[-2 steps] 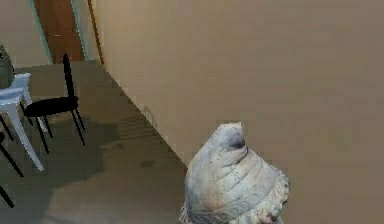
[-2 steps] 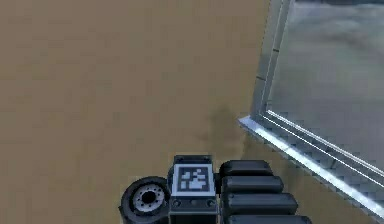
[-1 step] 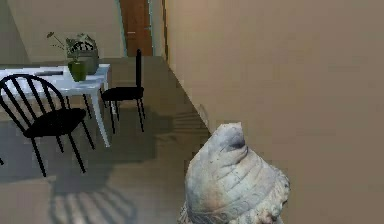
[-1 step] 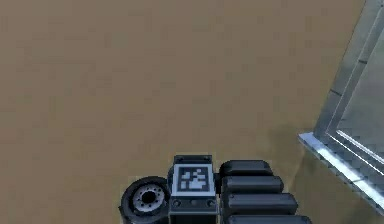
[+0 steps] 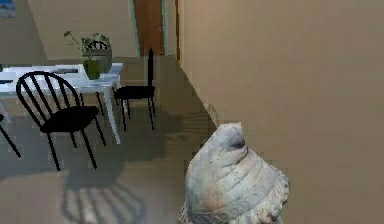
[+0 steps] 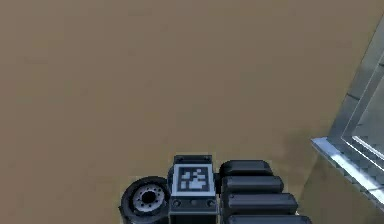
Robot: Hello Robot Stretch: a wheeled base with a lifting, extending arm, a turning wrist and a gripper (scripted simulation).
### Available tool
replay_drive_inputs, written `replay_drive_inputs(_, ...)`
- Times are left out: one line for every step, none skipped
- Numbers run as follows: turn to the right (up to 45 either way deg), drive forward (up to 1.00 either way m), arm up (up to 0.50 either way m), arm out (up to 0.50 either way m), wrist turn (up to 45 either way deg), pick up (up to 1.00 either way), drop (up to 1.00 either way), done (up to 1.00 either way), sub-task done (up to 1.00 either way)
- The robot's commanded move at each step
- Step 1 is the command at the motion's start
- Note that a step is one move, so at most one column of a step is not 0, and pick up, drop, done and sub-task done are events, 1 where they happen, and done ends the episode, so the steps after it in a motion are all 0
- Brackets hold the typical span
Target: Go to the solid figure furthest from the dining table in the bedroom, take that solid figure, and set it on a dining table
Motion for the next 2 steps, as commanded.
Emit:
replay_drive_inputs(0.0, 1.0, 0.0, 0.0, 0.0, 0.0, 0.0, 0.0, 0.0)
replay_drive_inputs(0.0, 1.0, 0.0, 0.0, 0.0, 0.0, 0.0, 0.0, 0.0)
